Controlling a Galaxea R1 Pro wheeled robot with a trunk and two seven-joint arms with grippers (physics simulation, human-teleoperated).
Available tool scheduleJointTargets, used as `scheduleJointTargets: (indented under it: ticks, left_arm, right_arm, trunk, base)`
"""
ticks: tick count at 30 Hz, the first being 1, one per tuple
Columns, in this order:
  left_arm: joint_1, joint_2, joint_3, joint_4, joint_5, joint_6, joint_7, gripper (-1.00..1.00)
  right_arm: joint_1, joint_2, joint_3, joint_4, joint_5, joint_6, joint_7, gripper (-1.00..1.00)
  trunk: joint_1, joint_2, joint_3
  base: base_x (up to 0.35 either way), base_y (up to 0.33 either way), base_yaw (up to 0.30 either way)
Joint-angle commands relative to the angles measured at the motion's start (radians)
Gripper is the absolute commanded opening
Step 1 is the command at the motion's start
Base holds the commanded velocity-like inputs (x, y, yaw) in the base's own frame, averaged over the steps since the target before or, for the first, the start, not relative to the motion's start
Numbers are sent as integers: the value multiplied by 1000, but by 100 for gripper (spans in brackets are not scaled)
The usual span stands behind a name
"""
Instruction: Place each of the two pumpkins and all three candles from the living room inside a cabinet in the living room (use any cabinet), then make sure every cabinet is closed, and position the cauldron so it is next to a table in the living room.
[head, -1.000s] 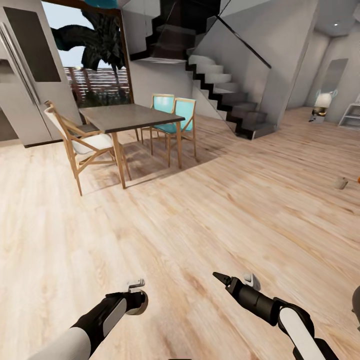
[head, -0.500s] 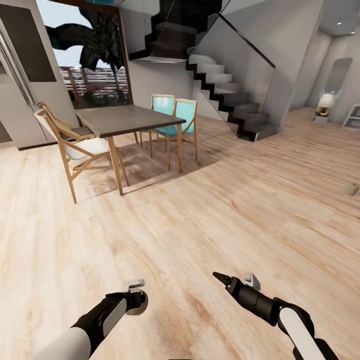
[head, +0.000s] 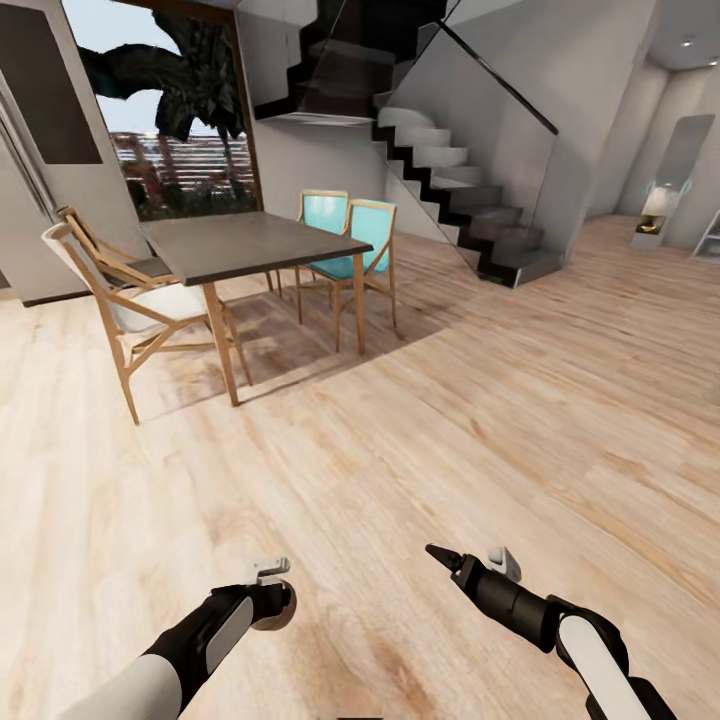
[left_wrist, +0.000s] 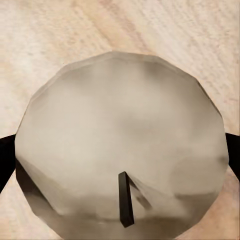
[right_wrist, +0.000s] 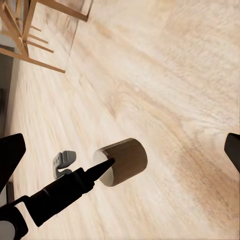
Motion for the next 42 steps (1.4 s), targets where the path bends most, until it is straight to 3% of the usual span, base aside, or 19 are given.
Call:
scheduleJointTargets:
  ticks: [1,34,42]
  left_arm:
    - [0,1,-8,-3,10,3,8,-100]
    - [0,2,-20,-3,10,3,8,-100]
    - [0,2,-20,-3,10,4,7,-100]
  right_arm:
    - [0,-1,0,0,3,3,4,100]
    - [0,-1,0,14,3,3,4,100]
    - [0,1,-34,19,2,4,11,100]
  trunk:
    - [0,0,-1]
    - [0,0,-21]
    - [0,0,-26]
  base:
    - [227,0,-53]
    - [17,0,-249]
    - [0,0,-266]
